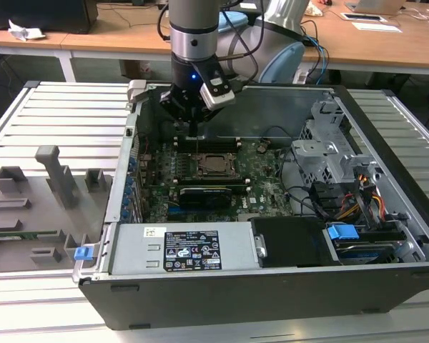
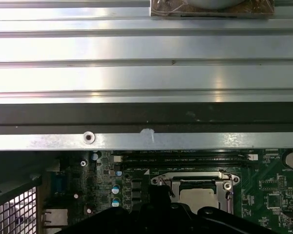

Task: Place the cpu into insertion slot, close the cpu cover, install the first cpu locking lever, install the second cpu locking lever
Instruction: 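Install the first cpu locking lever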

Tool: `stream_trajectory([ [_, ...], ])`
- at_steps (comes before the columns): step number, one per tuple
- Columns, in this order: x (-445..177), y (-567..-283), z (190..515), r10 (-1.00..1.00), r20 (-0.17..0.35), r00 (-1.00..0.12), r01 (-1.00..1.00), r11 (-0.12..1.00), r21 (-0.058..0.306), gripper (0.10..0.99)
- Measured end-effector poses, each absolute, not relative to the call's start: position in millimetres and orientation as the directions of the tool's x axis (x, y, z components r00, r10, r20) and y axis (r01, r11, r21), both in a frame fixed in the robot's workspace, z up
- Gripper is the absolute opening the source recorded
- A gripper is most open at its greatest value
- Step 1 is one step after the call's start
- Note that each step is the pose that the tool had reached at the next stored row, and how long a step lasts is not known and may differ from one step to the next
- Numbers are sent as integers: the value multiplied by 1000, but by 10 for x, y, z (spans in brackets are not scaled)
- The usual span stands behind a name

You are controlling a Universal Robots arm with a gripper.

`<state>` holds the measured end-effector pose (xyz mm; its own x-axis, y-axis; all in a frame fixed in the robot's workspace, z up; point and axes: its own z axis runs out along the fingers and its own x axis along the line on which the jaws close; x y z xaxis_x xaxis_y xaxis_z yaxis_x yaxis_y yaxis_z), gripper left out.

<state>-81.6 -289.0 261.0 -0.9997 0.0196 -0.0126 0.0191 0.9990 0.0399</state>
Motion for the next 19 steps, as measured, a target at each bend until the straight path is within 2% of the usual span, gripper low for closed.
stream_trajectory([
  [15, -710, -2890, 2607, 20, -13, -1000, 19, 999, 41, 106],
  [19, -708, -2894, 2604, 20, -12, -1000, 19, 998, 62, 106],
])
